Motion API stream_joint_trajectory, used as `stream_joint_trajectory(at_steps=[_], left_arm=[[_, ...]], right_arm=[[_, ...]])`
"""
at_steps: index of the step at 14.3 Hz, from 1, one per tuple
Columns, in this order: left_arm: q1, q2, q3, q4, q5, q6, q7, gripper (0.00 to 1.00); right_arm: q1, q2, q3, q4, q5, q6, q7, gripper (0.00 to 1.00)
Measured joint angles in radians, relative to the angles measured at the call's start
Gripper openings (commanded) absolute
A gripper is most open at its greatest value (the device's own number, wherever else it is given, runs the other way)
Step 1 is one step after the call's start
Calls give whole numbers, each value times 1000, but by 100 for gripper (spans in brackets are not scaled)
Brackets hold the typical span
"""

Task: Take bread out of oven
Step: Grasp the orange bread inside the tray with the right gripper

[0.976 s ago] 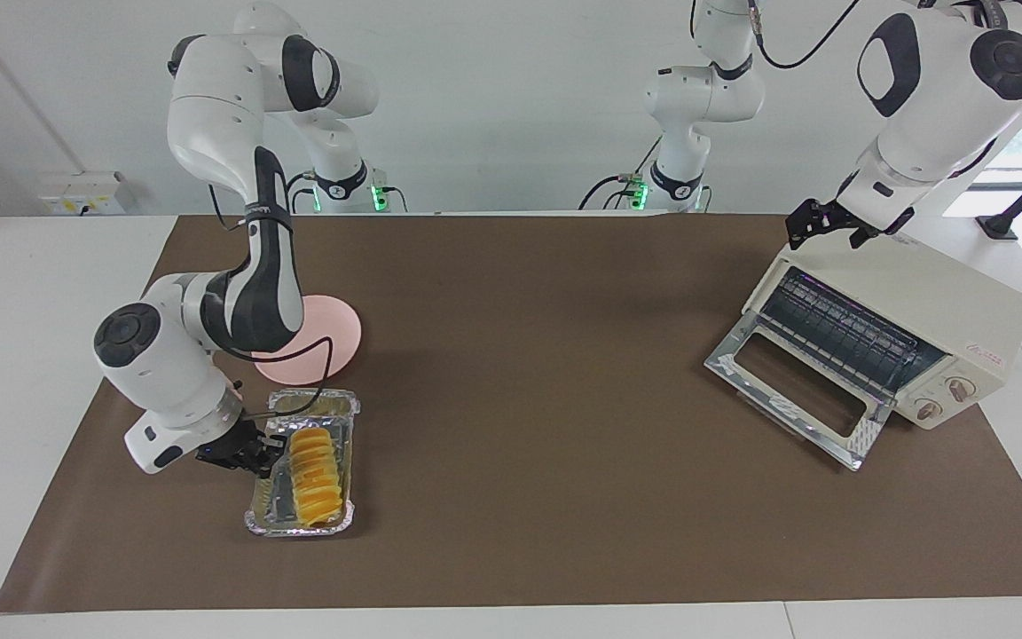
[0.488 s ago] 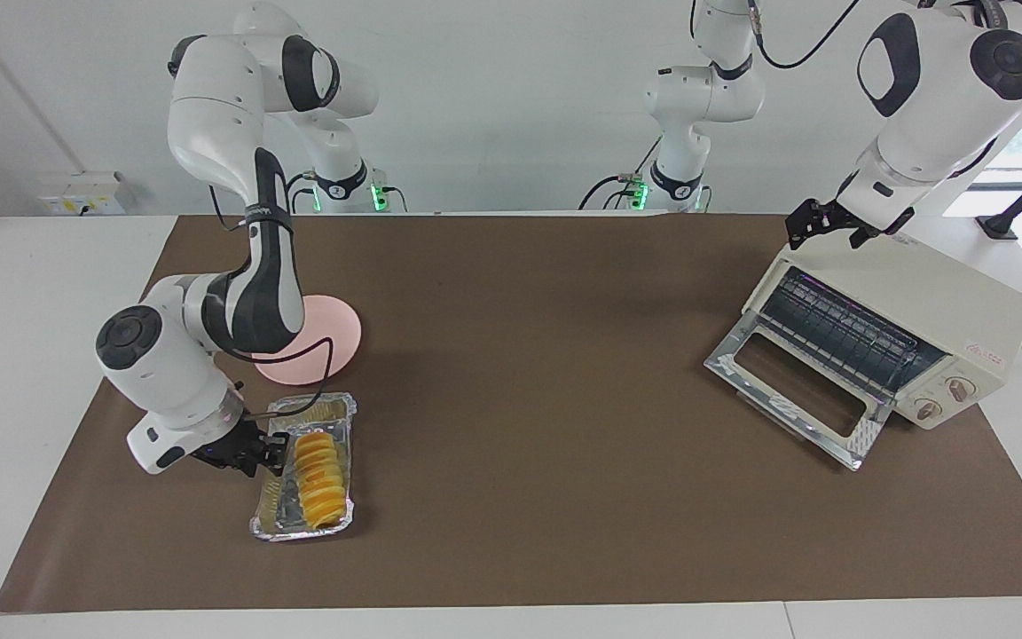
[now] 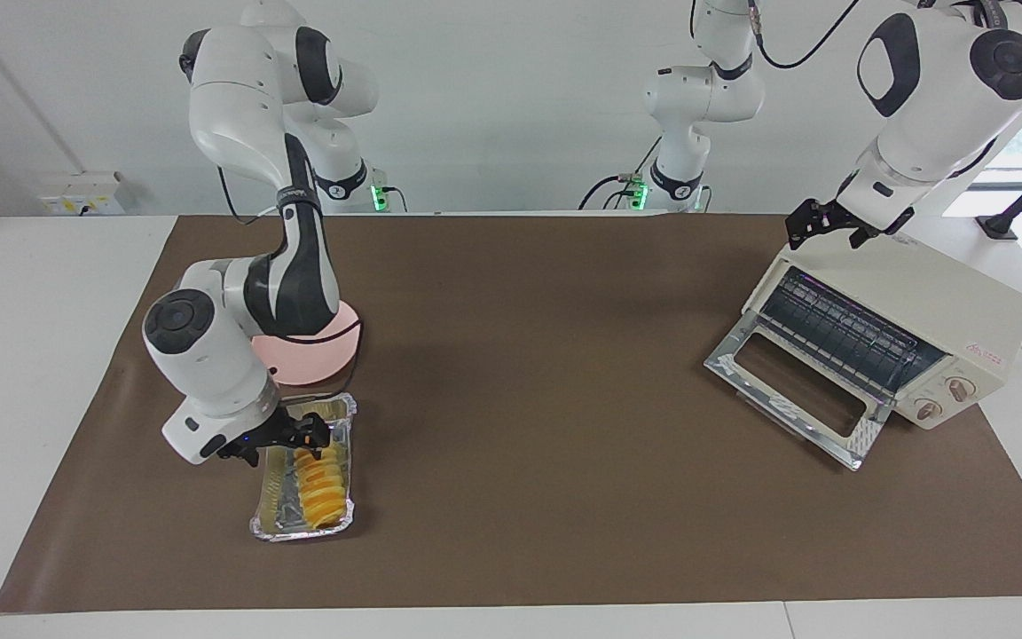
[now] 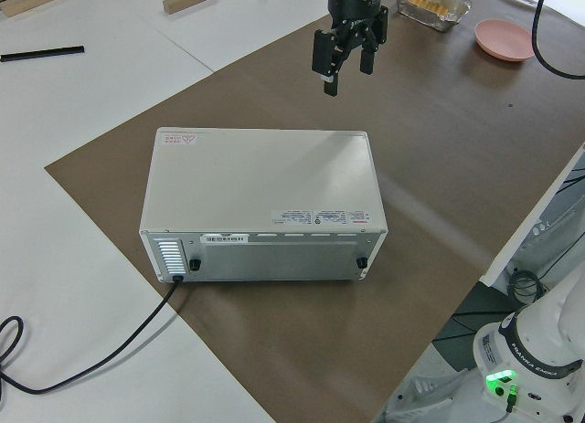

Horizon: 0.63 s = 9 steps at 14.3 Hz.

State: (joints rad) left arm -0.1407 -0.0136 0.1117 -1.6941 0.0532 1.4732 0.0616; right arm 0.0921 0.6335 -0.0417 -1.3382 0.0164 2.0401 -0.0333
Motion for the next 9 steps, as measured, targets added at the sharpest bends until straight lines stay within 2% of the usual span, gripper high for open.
stream_joint_trajectory(at_steps=[9], left_arm=[[0, 0, 0, 0, 0, 0, 0, 100]], right_arm=[[34, 24, -1, -72, -43, 125, 48, 100]])
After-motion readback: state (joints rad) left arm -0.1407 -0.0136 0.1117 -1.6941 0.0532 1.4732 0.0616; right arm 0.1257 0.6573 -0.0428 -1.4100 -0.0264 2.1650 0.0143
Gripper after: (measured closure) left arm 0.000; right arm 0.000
